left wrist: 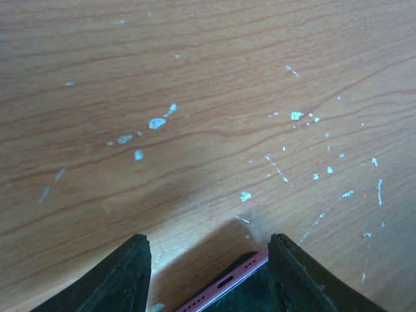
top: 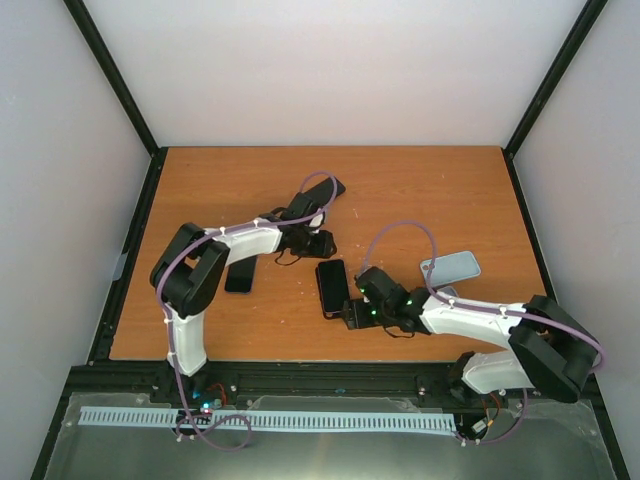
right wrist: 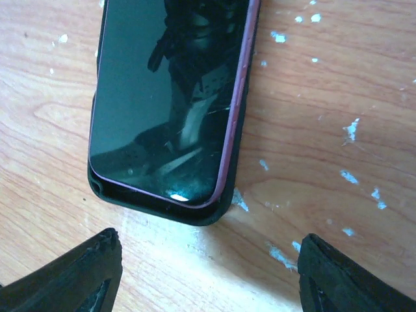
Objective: Put the phone into the phone case
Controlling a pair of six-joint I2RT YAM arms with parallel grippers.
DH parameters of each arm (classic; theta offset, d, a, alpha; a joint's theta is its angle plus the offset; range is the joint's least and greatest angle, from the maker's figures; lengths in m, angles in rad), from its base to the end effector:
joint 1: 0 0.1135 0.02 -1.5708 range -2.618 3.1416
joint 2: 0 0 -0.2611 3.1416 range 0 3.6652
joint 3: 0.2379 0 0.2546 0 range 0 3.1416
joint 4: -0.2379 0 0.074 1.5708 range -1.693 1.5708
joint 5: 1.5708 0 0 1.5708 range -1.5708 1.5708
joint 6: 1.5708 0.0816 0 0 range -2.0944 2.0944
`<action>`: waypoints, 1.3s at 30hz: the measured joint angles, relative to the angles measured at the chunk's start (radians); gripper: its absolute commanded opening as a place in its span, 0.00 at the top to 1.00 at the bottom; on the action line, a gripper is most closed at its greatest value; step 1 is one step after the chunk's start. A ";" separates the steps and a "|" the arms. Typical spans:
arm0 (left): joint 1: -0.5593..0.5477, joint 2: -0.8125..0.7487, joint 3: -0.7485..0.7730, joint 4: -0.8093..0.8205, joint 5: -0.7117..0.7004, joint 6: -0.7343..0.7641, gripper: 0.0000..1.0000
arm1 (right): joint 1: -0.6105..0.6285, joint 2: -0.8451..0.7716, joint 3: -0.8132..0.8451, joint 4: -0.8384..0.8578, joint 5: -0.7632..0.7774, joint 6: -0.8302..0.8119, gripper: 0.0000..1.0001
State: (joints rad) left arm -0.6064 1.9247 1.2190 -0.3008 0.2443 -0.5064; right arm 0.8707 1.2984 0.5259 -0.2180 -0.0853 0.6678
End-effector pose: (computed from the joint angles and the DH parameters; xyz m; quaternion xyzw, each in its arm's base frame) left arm 0.3336 -0.2554 0.1142 0.0815 0.9504 -0.2453 0.1729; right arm 0.1583 0.1987 0.1054 -0.1091 0.9512 0.2282 0.1769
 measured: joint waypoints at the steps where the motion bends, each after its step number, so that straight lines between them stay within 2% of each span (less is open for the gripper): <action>1: 0.000 0.003 0.002 -0.002 0.010 0.002 0.50 | 0.018 0.005 0.009 -0.014 0.022 -0.003 0.26; 13: 0.001 0.075 0.076 -0.040 0.098 0.031 0.50 | 0.175 0.135 0.124 -0.132 0.250 -0.063 0.25; 23: 0.001 0.081 0.079 -0.066 0.135 0.046 0.57 | 0.190 0.181 0.141 -0.141 0.322 -0.088 0.26; 27: 0.001 0.081 0.073 -0.066 0.172 0.047 0.62 | 0.193 0.182 0.141 -0.138 0.336 -0.098 0.30; 39: 0.013 0.061 0.000 -0.020 0.224 0.040 0.63 | 0.201 0.212 0.141 -0.105 0.346 -0.107 0.33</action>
State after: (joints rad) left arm -0.5934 1.9862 1.2194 -0.3210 0.4686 -0.4660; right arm 1.0718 1.5105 0.6670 -0.3233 0.2604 0.5610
